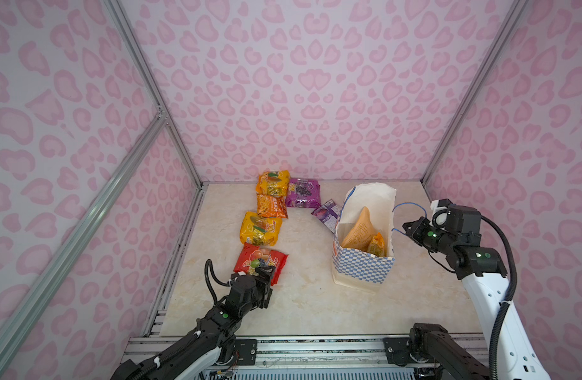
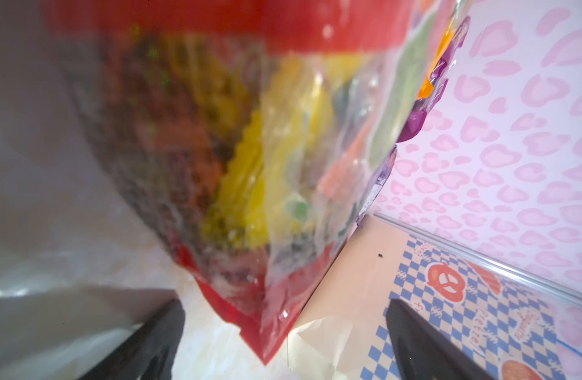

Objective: Place the snacks into the paper bag
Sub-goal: 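Lower the left gripper onto the red fruit-candy pack and grasp it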

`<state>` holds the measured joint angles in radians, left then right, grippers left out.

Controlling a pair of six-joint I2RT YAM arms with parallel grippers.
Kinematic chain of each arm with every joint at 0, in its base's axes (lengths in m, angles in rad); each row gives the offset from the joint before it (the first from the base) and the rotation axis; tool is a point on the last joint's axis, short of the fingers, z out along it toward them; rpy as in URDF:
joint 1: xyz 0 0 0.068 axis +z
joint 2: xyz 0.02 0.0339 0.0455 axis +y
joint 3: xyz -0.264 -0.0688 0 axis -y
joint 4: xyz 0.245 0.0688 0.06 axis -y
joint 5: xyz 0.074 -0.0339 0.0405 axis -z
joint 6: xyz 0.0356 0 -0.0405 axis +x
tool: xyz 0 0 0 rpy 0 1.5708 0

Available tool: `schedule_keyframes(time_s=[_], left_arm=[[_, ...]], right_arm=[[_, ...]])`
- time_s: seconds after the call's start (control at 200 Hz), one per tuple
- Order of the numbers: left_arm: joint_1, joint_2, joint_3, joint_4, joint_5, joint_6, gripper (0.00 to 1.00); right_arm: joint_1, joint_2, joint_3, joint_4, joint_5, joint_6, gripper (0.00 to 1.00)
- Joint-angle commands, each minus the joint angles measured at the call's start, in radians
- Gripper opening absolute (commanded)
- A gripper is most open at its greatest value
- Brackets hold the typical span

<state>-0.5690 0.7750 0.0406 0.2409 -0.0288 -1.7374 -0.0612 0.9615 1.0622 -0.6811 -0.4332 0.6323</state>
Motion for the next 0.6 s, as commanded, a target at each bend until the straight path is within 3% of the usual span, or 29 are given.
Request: schedule_keyframes(time_s=[0.0,0.245,0.47,0.595], left_arm=[[0.003,0.059,-0.023,-0.095,-0.102,-0.052,0.98],[0.020,0.192,-0.023,-0.017,-0.188,-0.036,0.96],[0.057,0.428,-0.001,0.129,-0.173,-0.036,1.00],[0.065,0.539,0.047,0.112,-0.148,-0.045,0.81]], right_arm=[[0.012,0.003,-0.001,0.011,0.013,0.000,0.00],[0.011,-0.007,0.006,-0.014,0.030,-0.019,0.00],[0.012,-0.005,0.018,-0.024,0.028,-0.023,0.00],[0.011,-0.008,0.029,-0.036,0.036,-0.030,0.00]])
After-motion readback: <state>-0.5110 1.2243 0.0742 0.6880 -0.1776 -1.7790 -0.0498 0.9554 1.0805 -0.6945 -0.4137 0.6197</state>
